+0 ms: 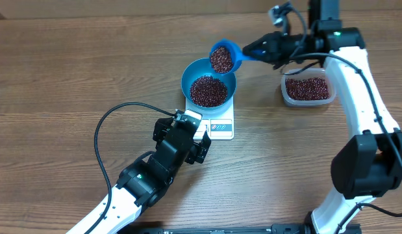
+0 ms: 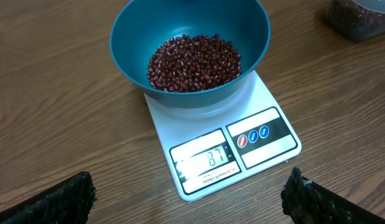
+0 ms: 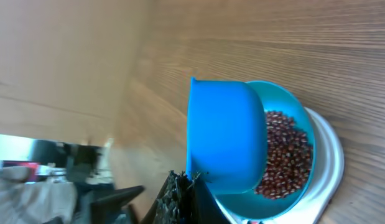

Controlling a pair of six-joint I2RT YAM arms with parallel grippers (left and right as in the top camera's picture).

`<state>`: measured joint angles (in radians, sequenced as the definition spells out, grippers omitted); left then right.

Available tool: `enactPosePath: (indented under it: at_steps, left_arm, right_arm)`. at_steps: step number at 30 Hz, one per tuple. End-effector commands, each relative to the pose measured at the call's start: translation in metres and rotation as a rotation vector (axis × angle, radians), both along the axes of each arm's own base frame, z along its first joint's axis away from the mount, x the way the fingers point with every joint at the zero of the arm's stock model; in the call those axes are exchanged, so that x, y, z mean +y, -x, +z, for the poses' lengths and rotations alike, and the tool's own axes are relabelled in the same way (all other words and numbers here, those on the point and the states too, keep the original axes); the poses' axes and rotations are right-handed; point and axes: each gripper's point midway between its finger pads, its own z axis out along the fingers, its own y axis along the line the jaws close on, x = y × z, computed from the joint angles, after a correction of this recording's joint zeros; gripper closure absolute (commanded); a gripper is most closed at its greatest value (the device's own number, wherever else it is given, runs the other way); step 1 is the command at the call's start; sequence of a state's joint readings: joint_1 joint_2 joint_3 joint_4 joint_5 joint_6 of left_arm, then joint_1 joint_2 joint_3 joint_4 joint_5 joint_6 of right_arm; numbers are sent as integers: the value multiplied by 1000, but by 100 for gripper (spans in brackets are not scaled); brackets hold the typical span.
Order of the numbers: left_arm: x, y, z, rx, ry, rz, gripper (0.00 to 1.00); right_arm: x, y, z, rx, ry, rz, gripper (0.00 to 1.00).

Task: Scoop item into bowl and weigh 150g on scale
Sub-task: 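Carry the filled scoop left over the teal bowl, right gripper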

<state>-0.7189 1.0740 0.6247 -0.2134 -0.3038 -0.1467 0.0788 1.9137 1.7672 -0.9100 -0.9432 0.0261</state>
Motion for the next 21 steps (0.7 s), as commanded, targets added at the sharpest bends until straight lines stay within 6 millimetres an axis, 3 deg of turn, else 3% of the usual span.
enactPosePath:
  at_steps: [1, 21]
  left_arm:
    - [5, -1, -5, -2, -31, 9, 0]
    - [5, -1, -4, -3, -31, 8, 0]
  right_arm:
    - [2, -5, 22, -116, 95, -36, 96]
    - [21, 0, 13, -209, 195, 34, 96]
